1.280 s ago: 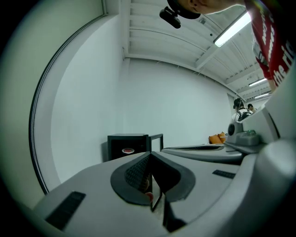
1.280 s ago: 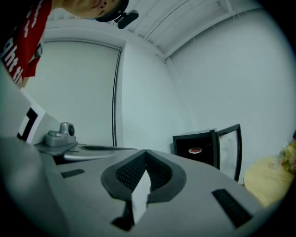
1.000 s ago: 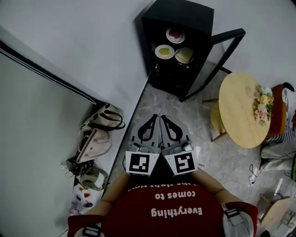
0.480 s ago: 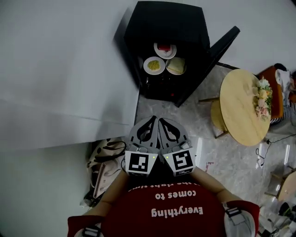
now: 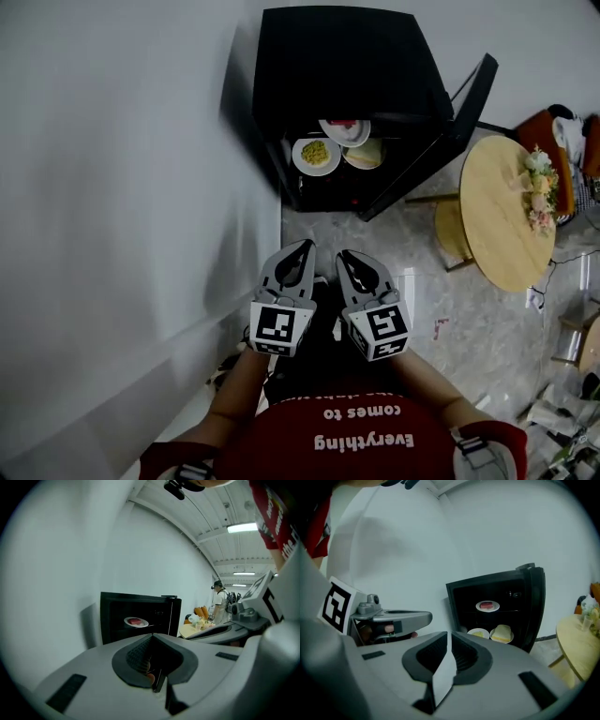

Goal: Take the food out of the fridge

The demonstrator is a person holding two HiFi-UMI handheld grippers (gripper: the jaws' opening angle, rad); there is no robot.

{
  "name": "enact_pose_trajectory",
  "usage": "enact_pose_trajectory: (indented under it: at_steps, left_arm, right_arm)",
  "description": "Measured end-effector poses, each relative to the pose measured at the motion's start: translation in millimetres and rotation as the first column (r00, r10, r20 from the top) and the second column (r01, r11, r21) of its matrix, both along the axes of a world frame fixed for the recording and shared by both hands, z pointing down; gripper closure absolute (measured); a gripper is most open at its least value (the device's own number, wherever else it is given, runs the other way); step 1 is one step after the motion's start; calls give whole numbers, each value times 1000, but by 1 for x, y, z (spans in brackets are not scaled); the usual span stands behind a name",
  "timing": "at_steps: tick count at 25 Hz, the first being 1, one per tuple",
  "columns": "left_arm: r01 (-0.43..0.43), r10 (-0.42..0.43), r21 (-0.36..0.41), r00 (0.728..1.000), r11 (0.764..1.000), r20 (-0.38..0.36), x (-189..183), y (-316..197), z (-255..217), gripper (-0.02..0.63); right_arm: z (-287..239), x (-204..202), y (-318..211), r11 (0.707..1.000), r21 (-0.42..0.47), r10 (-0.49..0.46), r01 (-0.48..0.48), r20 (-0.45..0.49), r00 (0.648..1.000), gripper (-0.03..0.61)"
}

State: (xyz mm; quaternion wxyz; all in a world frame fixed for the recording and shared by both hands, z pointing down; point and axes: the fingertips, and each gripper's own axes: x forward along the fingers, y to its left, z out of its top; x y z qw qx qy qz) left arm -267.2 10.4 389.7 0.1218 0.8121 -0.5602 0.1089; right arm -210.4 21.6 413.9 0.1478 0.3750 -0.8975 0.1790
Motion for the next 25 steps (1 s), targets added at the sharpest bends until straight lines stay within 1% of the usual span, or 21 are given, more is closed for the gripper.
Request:
enact_pose_trajectory:
  at_steps: [2, 3, 5, 8, 11, 13, 16, 19, 22, 25]
  left_arm:
    - [-18, 18, -18, 999, 1000, -31, -1, -10, 11, 610]
    - [-25, 24, -27, 999, 999, -34, -1, -15, 17, 609]
    - [-25, 25, -28, 1000, 999, -16, -2, -29, 27, 609]
    - [-13, 13, -28, 1000, 1000, 8, -8, -51, 42, 610]
    - [-25, 25, -69, 1000, 997, 2, -10, -69, 68, 609]
    - [-22, 22, -78, 1000, 997, -7, -12, -83, 84, 609]
    - [7, -10, -115, 1000, 993, -24, -17, -96, 111, 609]
    - [33, -37, -159, 999, 987, -20, -18, -102, 140, 609]
    - [42, -45, -187, 999, 982, -13, -19, -105, 167, 609]
    - [44, -49, -210, 999, 977, -16, -23, -111, 185, 609]
  right_arm:
    - [11, -4, -10, 999, -45, 11, -11, 4, 1000, 565]
    - [17, -6, -16, 997, -70, 11, -10, 13, 1000, 556]
    - [30, -11, -33, 993, -118, 9, -4, 39, 999, 521]
    - [59, -19, -65, 983, -182, 29, -16, 72, 997, 493]
    - [91, -27, -105, 977, -208, 56, -39, 78, 995, 470]
    - [113, -33, -130, 968, -244, 84, -61, 88, 993, 455]
    - [151, -43, -161, 935, -342, 143, -95, 117, 983, 430]
    - [185, -49, -188, 900, -422, 184, -108, 142, 973, 418]
    - [230, -53, -207, 847, -517, 235, -122, 159, 959, 408]
    - [261, -60, -232, 791, -593, 312, -148, 184, 932, 407]
